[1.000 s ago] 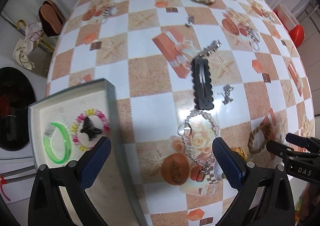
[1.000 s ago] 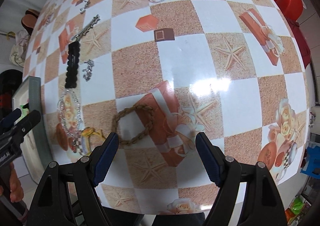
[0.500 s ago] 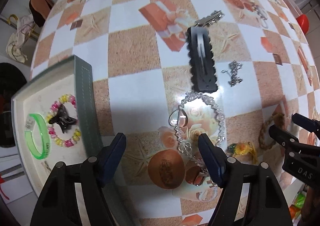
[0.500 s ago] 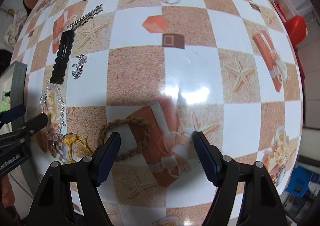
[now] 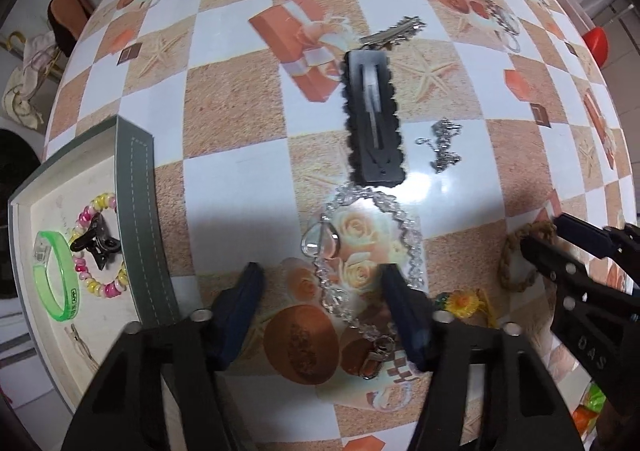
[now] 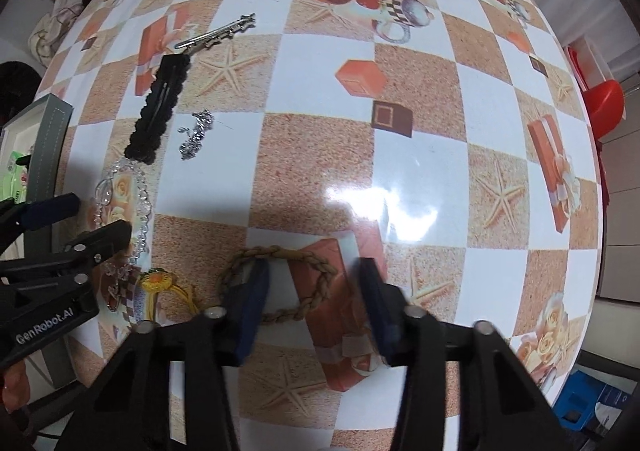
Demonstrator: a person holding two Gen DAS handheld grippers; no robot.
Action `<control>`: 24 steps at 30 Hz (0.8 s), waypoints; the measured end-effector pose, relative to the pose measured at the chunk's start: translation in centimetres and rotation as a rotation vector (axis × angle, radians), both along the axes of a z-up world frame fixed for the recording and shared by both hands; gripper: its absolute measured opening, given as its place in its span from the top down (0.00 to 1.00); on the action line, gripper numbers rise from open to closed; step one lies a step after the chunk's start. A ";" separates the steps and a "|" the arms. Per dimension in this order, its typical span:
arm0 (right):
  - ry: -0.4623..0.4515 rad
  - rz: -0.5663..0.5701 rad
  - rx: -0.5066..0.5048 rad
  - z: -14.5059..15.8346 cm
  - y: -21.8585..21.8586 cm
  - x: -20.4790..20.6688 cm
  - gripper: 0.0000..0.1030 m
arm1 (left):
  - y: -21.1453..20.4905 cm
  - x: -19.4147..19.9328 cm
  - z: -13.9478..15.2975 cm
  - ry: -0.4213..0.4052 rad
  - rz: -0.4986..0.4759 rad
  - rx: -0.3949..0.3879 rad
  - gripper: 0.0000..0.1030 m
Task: Organize jewelry
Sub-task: 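Grasp the braided brown bracelet with the right tool while the left tool grasps the clear crystal bracelet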
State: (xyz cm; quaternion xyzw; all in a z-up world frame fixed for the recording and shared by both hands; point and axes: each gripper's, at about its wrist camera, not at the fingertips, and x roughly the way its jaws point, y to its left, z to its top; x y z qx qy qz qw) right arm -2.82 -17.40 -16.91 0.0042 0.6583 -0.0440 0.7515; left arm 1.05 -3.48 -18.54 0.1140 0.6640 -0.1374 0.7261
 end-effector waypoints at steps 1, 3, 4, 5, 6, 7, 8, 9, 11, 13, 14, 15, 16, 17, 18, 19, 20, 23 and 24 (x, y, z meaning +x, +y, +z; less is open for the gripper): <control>0.000 0.002 0.002 0.0 0.1 0.2 0.70 | -0.4 -0.1 0.1 -0.003 -0.006 -0.002 0.57; 0.002 0.002 0.007 0.0 0.1 0.5 0.91 | -1.0 -0.2 0.7 -0.005 -0.013 -0.008 0.75; 0.004 -0.003 0.010 0.0 0.0 0.7 0.91 | -1.2 -0.2 0.7 -0.002 -0.011 -0.013 0.89; 0.006 -0.011 0.016 0.0 0.0 0.9 0.91 | -1.1 -0.3 1.0 0.003 -0.008 -0.019 0.91; 0.006 -0.020 0.025 0.0 -0.1 1.0 0.92 | -1.0 -0.2 1.0 0.009 0.001 -0.032 0.90; 0.006 -0.025 0.033 0.2 -0.8 1.1 0.92 | -1.0 -0.2 1.1 0.017 0.010 -0.047 0.90; 0.006 -0.033 0.044 0.3 -1.0 1.1 0.92 | -0.7 -0.1 1.3 0.024 0.018 -0.059 0.90; 0.003 -0.044 0.061 0.5 -1.2 1.1 0.92 | -0.6 -0.1 1.5 0.029 0.027 -0.072 0.90; -0.003 -0.061 0.083 0.9 -1.8 0.9 0.92 | -0.4 -0.2 1.9 0.033 0.043 -0.094 0.90; -0.014 -0.072 0.101 1.4 -2.2 1.1 0.92 | -0.2 -0.3 2.6 0.032 0.057 -0.117 0.90; -0.018 -0.076 0.109 1.6 -2.3 1.2 0.92 | 0.1 -0.3 2.8 0.031 0.059 -0.123 0.90; -0.023 -0.078 0.115 2.1 -2.5 0.2 0.92 | 0.1 -0.4 3.3 0.026 0.061 -0.133 0.90; -0.026 -0.079 0.119 2.4 -2.7 0.3 0.92 | 0.3 -0.4 3.6 0.023 0.062 -0.140 0.90; -0.030 -0.081 0.124 2.7 -2.8 0.4 0.92 | 0.3 -0.5 3.9 0.021 0.064 -0.146 0.90; -0.034 -0.083 0.130 3.1 -3.0 0.4 0.92 | 0.4 -0.6 4.3 0.018 0.066 -0.157 0.90; -0.038 -0.086 0.136 3.7 -3.2 0.4 0.92 | 0.4 -0.6 4.6 0.016 0.068 -0.164 0.90; -0.042 -0.089 0.141 4.0 -3.4 0.5 0.92 | 0.4 -0.6 5.1 0.012 0.069 -0.175 0.90; -0.054 -0.099 0.154 4.4 -3.4 0.3 0.92 | 1.6 -0.6 5.5 0.001 0.070 -0.197 0.90; -0.057 -0.100 0.157 4.6 -3.5 0.3 0.92 | 2.0 -0.4 5.7 -0.002 0.071 -0.203 0.90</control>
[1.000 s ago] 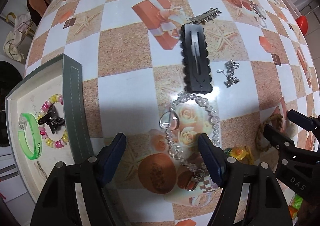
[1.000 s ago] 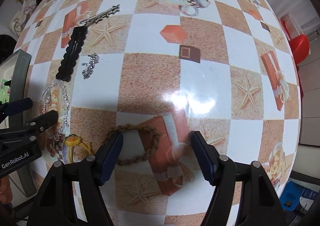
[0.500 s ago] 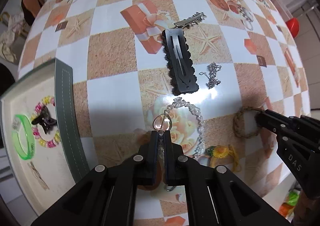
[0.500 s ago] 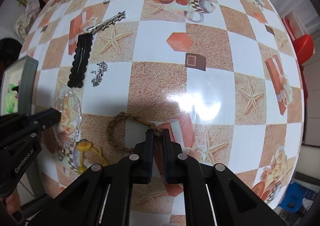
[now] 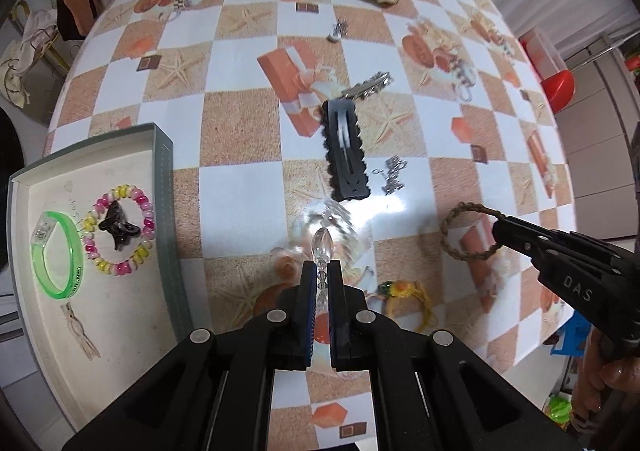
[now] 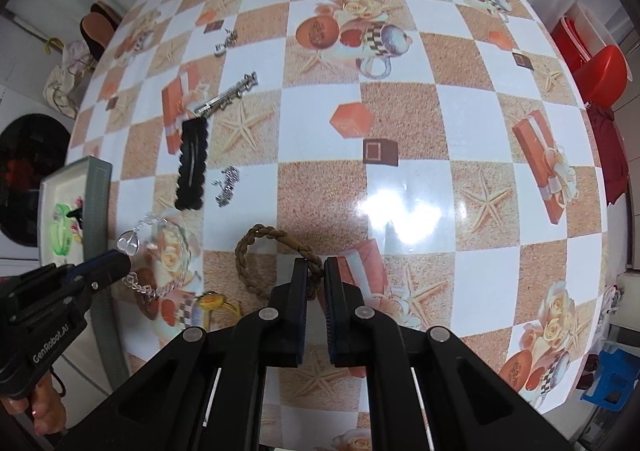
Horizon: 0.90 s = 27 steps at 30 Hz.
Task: Organize jewelry
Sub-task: 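Grasp the braided brown bracelet with the right tool while the left tool grasps the clear crystal bracelet, then carry the braided bracelet in the right tool while the left tool carries the crystal bracelet to the tray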
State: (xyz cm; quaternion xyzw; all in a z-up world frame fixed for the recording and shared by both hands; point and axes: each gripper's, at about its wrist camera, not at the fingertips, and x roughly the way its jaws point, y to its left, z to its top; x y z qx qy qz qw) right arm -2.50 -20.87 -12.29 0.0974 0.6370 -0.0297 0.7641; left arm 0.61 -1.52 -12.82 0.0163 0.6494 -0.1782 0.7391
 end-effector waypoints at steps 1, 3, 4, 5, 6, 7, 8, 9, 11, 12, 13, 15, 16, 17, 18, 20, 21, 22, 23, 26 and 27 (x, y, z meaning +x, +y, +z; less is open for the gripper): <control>-0.004 -0.001 0.003 0.3 0.0 0.1 0.92 | 0.2 0.0 0.4 -0.005 0.003 -0.008 0.90; -0.012 -0.002 0.007 0.6 0.9 -1.1 0.92 | 0.9 0.2 1.1 -0.016 0.007 -0.020 0.90; -0.016 0.000 0.008 0.9 1.0 -1.0 0.92 | 1.3 0.2 1.6 -0.022 0.009 -0.026 0.90; -0.020 0.001 0.008 1.1 1.2 -1.2 0.92 | 1.5 0.2 1.9 -0.029 0.012 -0.033 0.90; -0.025 0.004 0.009 1.3 1.3 -1.1 0.92 | 1.9 0.1 2.4 -0.036 0.015 -0.039 0.90; -0.031 0.008 0.008 1.6 1.4 -1.1 0.92 | 2.3 0.1 2.9 -0.042 0.018 -0.046 0.90; -0.037 0.012 0.008 1.9 1.5 -1.0 0.92 | 2.9 -0.1 3.4 -0.047 0.020 -0.051 0.90; -0.042 0.015 0.008 2.2 1.7 -0.8 0.92 | 3.2 0.0 3.8 -0.055 0.025 -0.057 0.90; -0.051 0.022 0.009 2.7 1.9 -0.7 0.92 | 3.7 0.0 4.5 -0.068 0.037 -0.068 0.90; -0.056 0.026 0.009 3.0 2.0 -0.6 0.92 | 3.9 0.0 4.8 -0.073 0.044 -0.072 0.90; -0.061 0.031 0.010 3.3 2.2 -0.5 0.92 | 4.2 0.0 5.1 -0.078 0.050 -0.077 0.90; -0.069 0.039 0.014 3.8 2.6 -0.3 0.92 | 4.9 -0.1 5.8 -0.091 0.066 -0.085 0.90; -0.072 0.043 0.015 3.9 2.8 -0.1 0.92 | 5.1 -0.1 6.0 -0.096 0.073 -0.088 0.90; -0.076 0.049 0.017 4.1 3.1 0.0 0.92 | 5.5 -0.1 6.3 -0.102 0.082 -0.091 0.90; -0.080 0.055 0.017 4.3 3.3 0.1 0.92 | 5.9 -0.2 6.6 -0.108 0.091 -0.094 0.90; -0.089 0.071 0.021 4.8 4.0 0.3 0.92 | 6.7 -0.5 7.1 -0.118 0.110 -0.097 0.90; -0.094 0.081 0.023 5.0 4.4 0.5 0.92 | 7.1 -0.6 7.3 -0.122 0.117 -0.097 0.90; -0.098 0.089 0.026 5.2 4.8 0.6 0.92 | 7.5 -0.7 7.4 -0.125 0.126 -0.098 0.90; -0.101 0.097 0.029 5.3 5.1 0.7 0.92 | 8.1 -0.9 7.7 -0.129 0.139 -0.098 0.90; -0.110 0.126 0.041 5.8 6.4 1.1 0.92 | 9.6 -1.5 8.1 -0.139 0.173 -0.099 0.90; -0.112 0.133 0.044 5.9 6.9 1.1 0.92 | 10.1 -1.7 8.3 -0.143 0.186 -0.099 0.90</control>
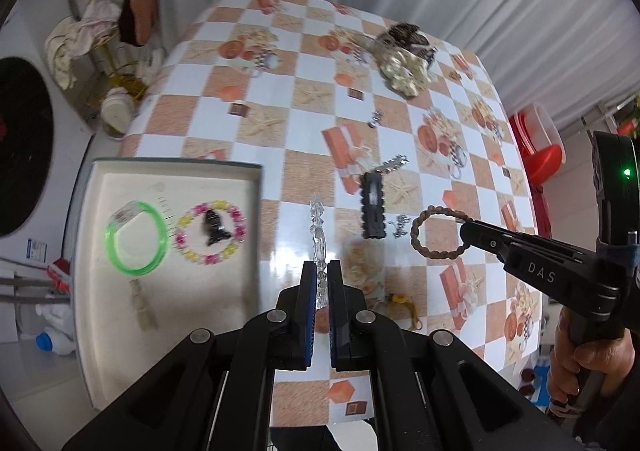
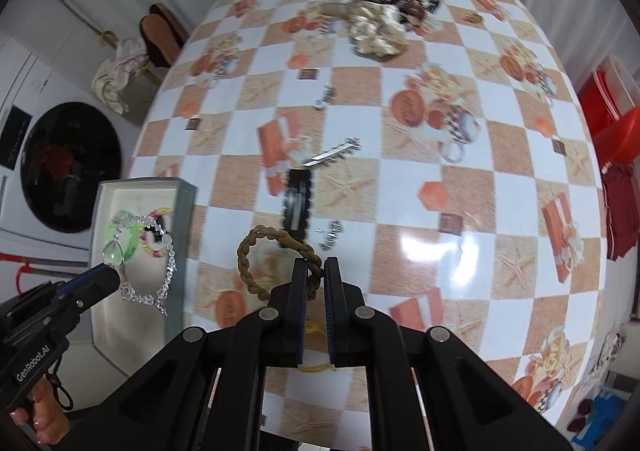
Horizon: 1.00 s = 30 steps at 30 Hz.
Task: Organize jewelry
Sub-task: 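Carry the braided bracelet in the right tool while the left tool carries the crystal bracelet to the tray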
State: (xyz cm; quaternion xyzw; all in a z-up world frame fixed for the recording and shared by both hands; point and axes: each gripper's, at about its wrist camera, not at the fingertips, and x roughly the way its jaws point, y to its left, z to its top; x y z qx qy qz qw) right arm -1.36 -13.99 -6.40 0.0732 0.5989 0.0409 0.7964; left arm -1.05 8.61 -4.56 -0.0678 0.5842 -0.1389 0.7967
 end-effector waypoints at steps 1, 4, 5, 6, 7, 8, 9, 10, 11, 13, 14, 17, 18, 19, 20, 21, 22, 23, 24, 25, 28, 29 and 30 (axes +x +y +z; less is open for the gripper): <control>-0.002 0.013 0.005 0.1 0.6 0.2 0.92 | 0.4 -0.1 0.1 -0.002 0.008 -0.001 0.90; -0.009 0.053 0.015 0.4 2.4 0.5 0.92 | 2.2 -0.8 0.4 -0.010 0.046 -0.001 0.90; -0.011 0.065 0.017 0.5 3.0 0.6 0.92 | 3.0 -1.1 0.5 -0.012 0.065 -0.001 0.90; -0.013 0.082 0.019 0.6 3.7 0.7 0.92 | 3.5 -1.4 0.6 -0.014 0.077 0.000 0.90; -0.021 0.103 0.022 0.6 4.5 0.8 0.92 | 4.3 -1.7 0.6 -0.015 0.094 0.000 0.90; -0.022 0.123 0.024 0.6 5.3 0.8 0.92 | 4.7 -1.9 0.6 -0.015 0.104 0.000 0.90; -0.023 0.141 0.026 0.6 6.1 0.9 0.92 | 5.5 -2.2 0.6 -0.015 0.121 0.001 0.90; -0.023 0.160 0.029 0.6 6.9 1.0 0.92 | 5.9 -2.5 0.6 -0.014 0.133 0.002 0.90; -0.023 0.174 0.031 0.6 7.6 0.9 0.92 | 6.6 -2.8 0.4 -0.012 0.146 0.003 0.90; -0.019 0.218 0.035 0.4 9.4 1.0 0.92 | 7.8 -3.4 0.1 -0.006 0.177 0.005 0.90; -0.017 0.235 0.036 0.4 10.2 1.0 0.92 | 8.6 -3.9 -0.2 0.001 0.197 0.007 0.90; -0.006 0.298 0.037 -0.1 12.7 0.8 0.92 | 10.2 -4.9 -0.9 0.016 0.239 0.006 0.90; -0.002 0.318 0.036 -0.2 13.5 0.7 0.92 | 11.0 -5.3 -1.3 0.024 0.257 0.007 0.90; 0.003 0.339 0.035 -0.4 14.3 0.6 0.92 | 11.3 -5.5 -1.5 0.027 0.266 0.008 0.90; 0.008 0.358 0.035 -0.6 15.1 0.5 0.92 | 11.8 -5.8 -1.9 0.033 0.279 0.009 0.90; 0.015 0.380 0.033 -1.0 15.9 0.4 0.92 | 12.4 -6.2 -2.4 0.041 0.293 0.010 0.90; 0.022 0.398 0.031 -1.2 16.7 0.3 0.92 | 12.9 -6.5 -2.9 0.049 0.307 0.012 0.90; 0.028 0.411 0.028 -1.5 17.2 0.3 0.92 | 13.3 -6.6 -3.3 0.054 0.314 0.012 0.90; 0.035 0.426 0.025 -1.9 17.9 0.3 0.92 | 13.8 -6.9 -3.8 0.061 0.326 0.011 0.90; 0.044 0.440 0.023 -2.3 18.6 0.2 0.92 | 14.3 -7.1 -4.2 0.066 0.335 0.011 0.90; 0.072 0.468 0.020 -3.5 20.2 0.3 0.92 | 15.6 -7.6 -5.9 0.090 0.372 0.013 0.90; 0.079 0.474 0.021 -3.9 20.6 0.3 0.92 | 15.9 -7.7 -6.5 0.098 0.382 0.017 0.90; 0.086 0.480 0.019 -4.3 21.0 0.4 0.92 | 16.1 -7.7 -6.9 0.104 0.390 0.021 0.90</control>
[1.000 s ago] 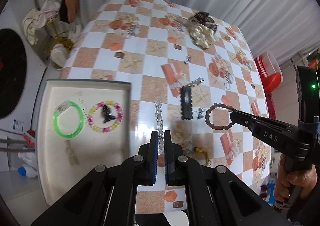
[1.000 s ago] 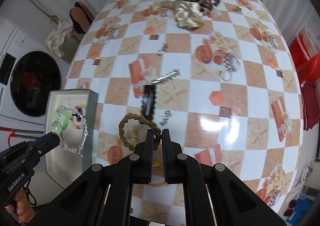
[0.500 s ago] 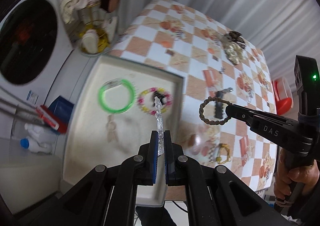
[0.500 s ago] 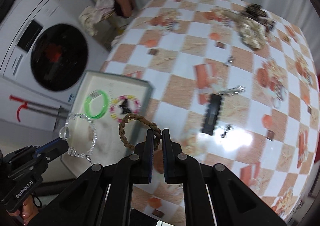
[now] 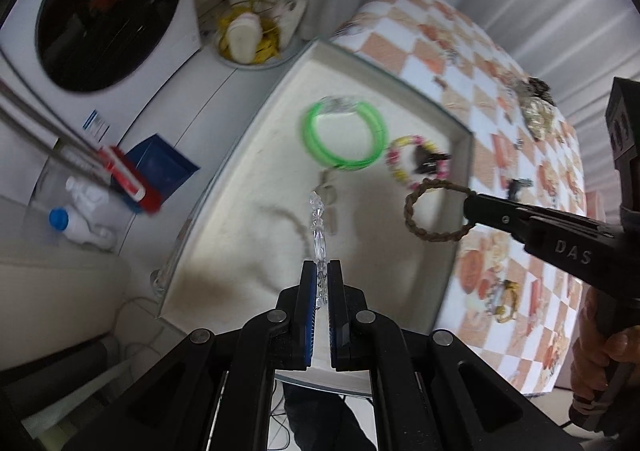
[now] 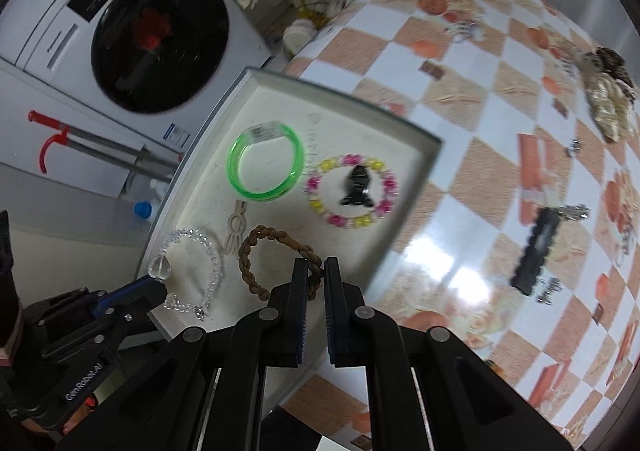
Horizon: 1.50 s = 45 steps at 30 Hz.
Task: Organize jewelry
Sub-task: 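Carry the braided bracelet in the right tool while the left tool carries the crystal bracelet to the tray, then open the right tool to drop the braided bracelet while the left tool releases the crystal bracelet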
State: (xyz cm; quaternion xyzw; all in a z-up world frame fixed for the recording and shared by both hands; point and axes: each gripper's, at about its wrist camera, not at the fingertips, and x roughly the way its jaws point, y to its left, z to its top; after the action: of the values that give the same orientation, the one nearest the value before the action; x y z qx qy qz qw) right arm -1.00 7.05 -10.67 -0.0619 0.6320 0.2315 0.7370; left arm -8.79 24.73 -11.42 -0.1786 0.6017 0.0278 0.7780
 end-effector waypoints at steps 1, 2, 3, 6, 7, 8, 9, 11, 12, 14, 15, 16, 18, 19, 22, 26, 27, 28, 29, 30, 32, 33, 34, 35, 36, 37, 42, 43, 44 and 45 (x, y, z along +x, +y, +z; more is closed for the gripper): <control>0.006 0.005 -0.003 -0.4 0.4 0.1 0.92 | 0.2 -0.1 -0.4 0.007 0.007 0.004 0.90; 0.013 0.009 -0.005 -0.8 0.8 0.1 0.92 | 0.5 -0.1 -1.0 0.016 0.015 0.013 0.90; 0.019 0.012 -0.009 -1.3 1.2 0.2 0.92 | 0.8 -0.1 -1.6 0.028 0.024 0.023 0.90; 0.030 0.022 -0.022 -2.2 2.1 0.4 0.92 | 1.6 -0.2 -2.9 0.050 0.046 0.039 0.90; 0.033 0.025 -0.026 -2.5 2.4 0.5 0.92 | 1.8 -0.3 -3.1 0.054 0.048 0.044 0.90; 0.035 0.028 -0.032 -2.8 2.5 0.6 0.92 | 1.9 -0.3 -3.4 0.061 0.050 0.053 0.90; 0.038 0.028 -0.039 -3.1 2.7 0.6 0.92 | 2.1 -0.3 -3.8 0.069 0.050 0.067 0.90; 0.046 0.028 -0.049 -3.7 3.0 0.8 0.92 | 2.2 -0.3 -4.2 0.080 0.050 0.083 0.90; 0.050 0.026 -0.055 -4.0 3.1 0.9 0.92 | 2.2 -0.3 -4.5 0.087 0.051 0.096 0.90; 0.058 0.022 -0.066 -4.7 3.3 1.0 0.92 | 2.0 -0.2 -4.9 0.094 0.048 0.113 0.90; 0.062 0.018 -0.072 -5.0 3.4 1.1 0.92 | 1.9 0.0 -5.1 0.100 0.042 0.125 0.90; 0.065 0.016 -0.076 -5.2 3.5 1.2 0.92 | 1.8 0.0 -5.2 0.107 0.039 0.140 0.90; 0.068 0.013 -0.082 -5.7 3.6 1.4 0.92 | 1.5 0.2 -5.6 0.121 0.031 0.163 0.90; 0.071 0.014 -0.088 -6.0 3.7 1.5 0.92 | 1.4 0.3 -5.7 0.127 0.027 0.174 0.90; 0.084 0.015 -0.101 -6.7 4.2 1.8 0.90 | 1.1 0.4 -5.8 0.137 0.021 0.200 0.90; 0.093 0.016 -0.109 -7.3 4.3 1.7 0.90 | 0.7 0.3 -5.5 0.142 0.009 0.226 0.90; 0.094 0.016 -0.108 -7.3 4.3 1.7 0.90 | 0.6 0.3 -5.4 0.143 0.006 0.233 0.90; 0.096 0.017 -0.107 -7.3 4.3 1.7 0.90 | 0.6 0.3 -5.4 0.143 0.004 0.241 0.90; 0.098 0.018 -0.106 -7.3 4.3 1.8 0.89 | 0.5 0.2 -5.3 0.144 0.002 0.248 0.90; 0.101 0.019 -0.105 -7.3 4.3 1.8 0.87 | 0.5 0.2 -5.3 0.146 0.000 0.254 0.90; 0.110 0.016 -0.097 -7.3 4.2 2.0 0.75 | 0.4 0.3 -5.1 0.149 -0.005 0.257 0.90; 0.110 0.013 -0.094 -7.3 4.0 2.1 0.61 | 0.2 0.3 -5.0 0.149 -0.007 0.258 0.90; 0.106 0.008 -0.090 -7.2 3.9 2.1 0.55 | 0.0 0.4 -4.7 0.149 -0.011 0.259 0.90; 0.101 0.005 -0.082 -7.0 3.4 2.2 0.51 | 0.0 0.4 -4.7 0.148 -0.015 0.260 0.90; 0.097 0.001 -0.075 -6.7 3.2 2.1 0.51 | -0.2 0.5 -4.6 0.148 -0.020 0.263 0.90; 0.098 -0.002 -0.068 -6.5 3.0 2.2 0.51 | -0.3 0.5 -4.5 0.148 -0.022 0.266 0.90; 0.080 -0.013 -0.033 -4.8 2.5 2.3 0.50 | -0.9 0.6 -4.1 0.150 -0.035 0.262 0.90; 0.074 -0.018 -0.025 -4.4 2.3 2.4 0.50 | -1.0 0.7 -3.9 0.150 -0.038 0.260 0.90; 0.070 -0.022 -0.019 -4.0 2.2 2.4 0.49 | -1.3 0.7 -3.8 0.149 -0.040 0.259 0.90; 0.066 -0.027 -0.012 -3.6 1.7 2.3 0.49 | -1.5 0.7 -3.6 0.148 -0.045 0.258 0.90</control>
State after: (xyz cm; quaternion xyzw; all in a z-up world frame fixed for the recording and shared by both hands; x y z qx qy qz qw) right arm 1.27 8.76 -14.30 -0.0499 0.6582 0.2196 0.7183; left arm -8.07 23.24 -15.01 -0.0610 0.6528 0.1008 0.7483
